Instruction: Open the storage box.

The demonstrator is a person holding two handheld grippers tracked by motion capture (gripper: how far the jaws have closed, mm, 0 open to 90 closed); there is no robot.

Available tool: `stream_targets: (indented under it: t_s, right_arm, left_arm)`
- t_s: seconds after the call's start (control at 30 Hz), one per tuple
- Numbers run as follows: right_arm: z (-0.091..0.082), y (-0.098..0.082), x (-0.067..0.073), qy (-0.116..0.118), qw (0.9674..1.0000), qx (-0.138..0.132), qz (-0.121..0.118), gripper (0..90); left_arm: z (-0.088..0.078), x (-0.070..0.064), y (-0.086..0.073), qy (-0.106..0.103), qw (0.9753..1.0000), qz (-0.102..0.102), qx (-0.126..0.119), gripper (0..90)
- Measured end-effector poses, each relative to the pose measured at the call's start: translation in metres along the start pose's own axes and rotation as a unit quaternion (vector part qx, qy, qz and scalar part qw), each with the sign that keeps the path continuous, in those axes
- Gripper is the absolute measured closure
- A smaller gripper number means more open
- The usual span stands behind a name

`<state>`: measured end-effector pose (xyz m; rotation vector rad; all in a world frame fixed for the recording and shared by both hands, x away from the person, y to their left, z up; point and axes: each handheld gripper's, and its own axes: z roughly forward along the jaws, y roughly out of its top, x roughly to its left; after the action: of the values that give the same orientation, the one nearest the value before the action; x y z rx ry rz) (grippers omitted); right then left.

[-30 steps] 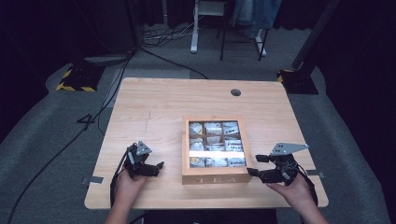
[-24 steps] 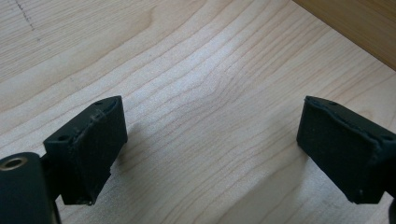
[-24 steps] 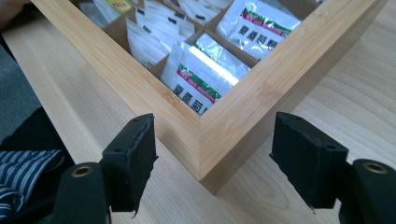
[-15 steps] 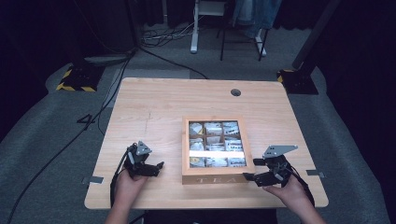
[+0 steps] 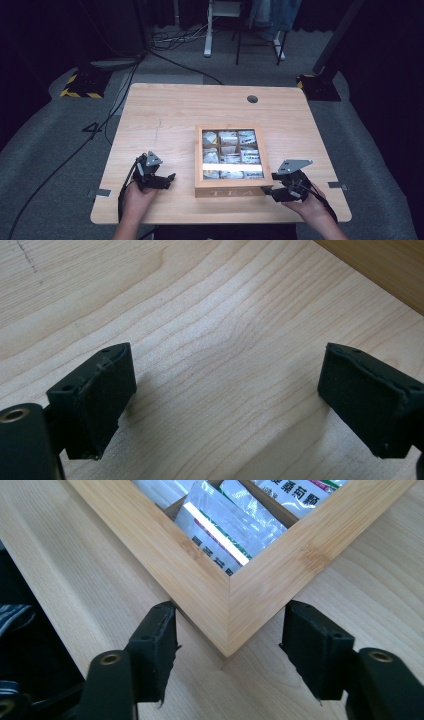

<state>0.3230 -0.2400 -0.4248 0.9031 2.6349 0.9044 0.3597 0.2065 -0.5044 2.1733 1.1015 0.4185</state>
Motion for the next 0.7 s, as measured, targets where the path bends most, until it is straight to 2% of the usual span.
stream_targets:
  t_s: [0.43, 0.6, 0.7]
  right_arm:
    - [-0.006, 0.0, 0.001, 0.001, 0.9999, 0.005, 0.01, 52.1]
    - [-0.012, 0.001, -0.001, 0.008, 0.9998, 0.0, 0.017, 62.3]
    - [-0.018, 0.001, -0.002, 0.011, 0.9997, -0.011, 0.02, 65.2]
  left_arm:
    - [0.0, 0.0, 0.0, -0.001, 1.0, -0.003, 0.0, 9.1]
    - [0.001, 0.0, 0.001, 0.0, 1.0, -0.003, 0.001, 9.2]
    - [0.001, 0.0, 0.001, -0.001, 1.0, -0.008, -0.001, 9.3]
